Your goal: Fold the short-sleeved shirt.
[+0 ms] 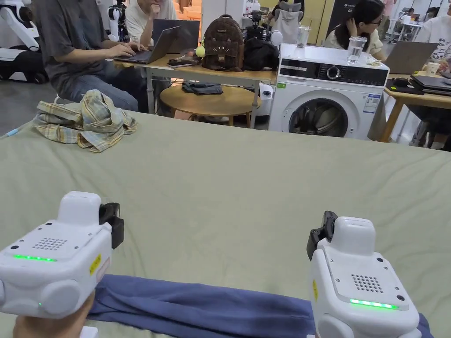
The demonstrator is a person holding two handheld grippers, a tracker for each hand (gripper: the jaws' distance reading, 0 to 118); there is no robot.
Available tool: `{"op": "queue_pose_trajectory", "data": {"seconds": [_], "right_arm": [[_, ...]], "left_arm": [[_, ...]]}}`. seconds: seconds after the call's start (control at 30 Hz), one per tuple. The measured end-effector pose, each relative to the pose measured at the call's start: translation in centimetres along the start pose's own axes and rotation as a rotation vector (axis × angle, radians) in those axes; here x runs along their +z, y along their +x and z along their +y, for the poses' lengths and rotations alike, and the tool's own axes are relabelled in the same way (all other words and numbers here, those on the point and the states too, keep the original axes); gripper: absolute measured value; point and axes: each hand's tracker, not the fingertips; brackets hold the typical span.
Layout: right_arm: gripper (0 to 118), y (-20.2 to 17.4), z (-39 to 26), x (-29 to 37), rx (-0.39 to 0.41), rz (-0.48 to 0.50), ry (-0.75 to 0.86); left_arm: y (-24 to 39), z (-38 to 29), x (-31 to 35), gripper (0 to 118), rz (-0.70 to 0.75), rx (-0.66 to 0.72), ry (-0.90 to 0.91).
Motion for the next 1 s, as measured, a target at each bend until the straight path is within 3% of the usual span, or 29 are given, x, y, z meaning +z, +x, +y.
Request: {"op": "queue_pose_trajectory", "data": {"seconds": [0.23,0.27,0.33,0.4,0.6,0.73,0.87,0.9,0.93,0.97,1.0], "right_arm": [[0,-1.4,-0.3,-1.3,0.029,0.045,-0.043],[0,-1.6,-0.4,-1.4,0.034,0.045,-0.048],[0,-1.7,-0.6,-1.6,0.043,0.052,-0.053],[0,-1.8,-0.7,-1.8,0.054,0.053,-0.056],[0,-1.5,-1.1,-2.0,0.046,0.058,-0.059],[0,-1.2,-1.4,-1.6,0.071,0.063,-0.057],[0,-0.4,-1.4,-0.7,0.076,0.060,-0.043],[0,-0.2,-1.5,-0.6,0.073,0.059,-0.041],[0,-0.1,-1.5,-0.6,0.072,0.056,-0.041],[0,0.2,-1.6,-0.5,0.069,0.053,-0.039],[0,0.4,-1.8,-0.5,0.067,0.052,-0.041]], "left_arm": [[-8.5,-1.9,-2.9,2,-0.155,0.145,-0.402],[-9.7,-2.5,-3.3,7,-0.172,0.196,-0.422],[-12.2,-3.5,-4.5,35,-0.277,0.319,-0.524],[-13.8,-4.5,-5.4,55,-0.291,0.381,-0.560],[-14.7,-8.0,-8.5,65,-0.491,0.589,-0.761],[-13.2,-10.6,-9.2,65,-0.656,0.713,-0.817],[-12.2,-11.0,-8.1,64,-0.669,0.828,-0.757],[-11.9,-11.0,-7.8,60,-0.682,0.812,-0.751],[-11.5,-11.1,-7.6,48,-0.675,0.796,-0.746],[-10.8,-11.4,-7.4,28,-0.655,0.769,-0.746],[-11.6,-11.8,-8.1,17,-0.622,0.735,-0.780]]}}
